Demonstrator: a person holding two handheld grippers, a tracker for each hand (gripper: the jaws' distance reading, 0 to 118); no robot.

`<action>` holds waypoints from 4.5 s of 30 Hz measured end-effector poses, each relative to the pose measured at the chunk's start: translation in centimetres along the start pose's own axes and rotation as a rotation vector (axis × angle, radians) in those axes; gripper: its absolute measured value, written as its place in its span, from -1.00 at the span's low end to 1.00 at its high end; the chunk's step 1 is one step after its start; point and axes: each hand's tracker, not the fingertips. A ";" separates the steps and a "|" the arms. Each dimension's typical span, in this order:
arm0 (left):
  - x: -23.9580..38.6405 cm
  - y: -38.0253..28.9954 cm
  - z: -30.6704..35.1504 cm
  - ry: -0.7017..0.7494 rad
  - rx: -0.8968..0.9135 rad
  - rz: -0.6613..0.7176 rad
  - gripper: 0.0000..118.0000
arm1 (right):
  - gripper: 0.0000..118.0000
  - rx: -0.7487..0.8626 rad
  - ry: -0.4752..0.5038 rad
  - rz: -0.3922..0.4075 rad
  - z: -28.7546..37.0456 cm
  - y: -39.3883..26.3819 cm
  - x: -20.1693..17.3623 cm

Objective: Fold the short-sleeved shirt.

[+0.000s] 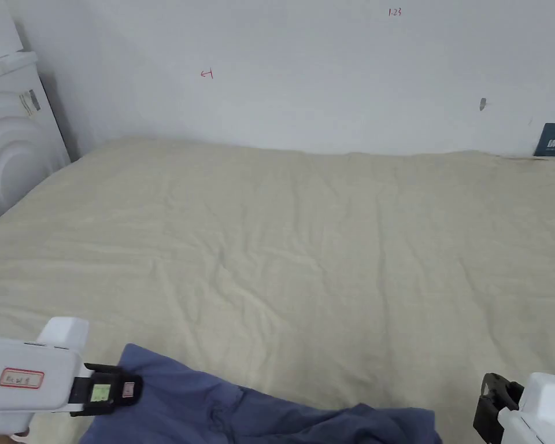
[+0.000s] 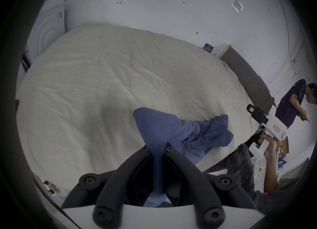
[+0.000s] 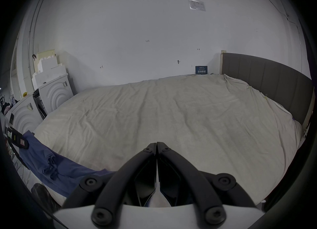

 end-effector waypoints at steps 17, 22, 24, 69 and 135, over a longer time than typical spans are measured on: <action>9.6 1.2 -2.6 0.071 -0.117 -0.099 -0.91 | -0.99 -0.007 0.022 -0.008 -0.5 -0.4 -0.3; 14.1 1.7 -5.4 0.028 -0.152 -0.105 -0.92 | -0.99 0.000 0.020 -0.021 -0.2 -0.3 0.2; 15.7 1.9 -6.8 0.017 -0.156 -0.103 -0.92 | -0.99 0.002 0.017 -0.024 -0.1 -0.3 0.4; 18.0 -0.4 -16.8 -0.315 -0.162 0.114 -0.68 | -0.99 -0.029 -0.037 -0.067 0.6 -1.1 2.7; 6.0 -4.7 -18.7 -0.327 -0.045 0.222 -0.67 | -0.99 -0.048 0.031 0.001 -0.4 -0.5 -1.1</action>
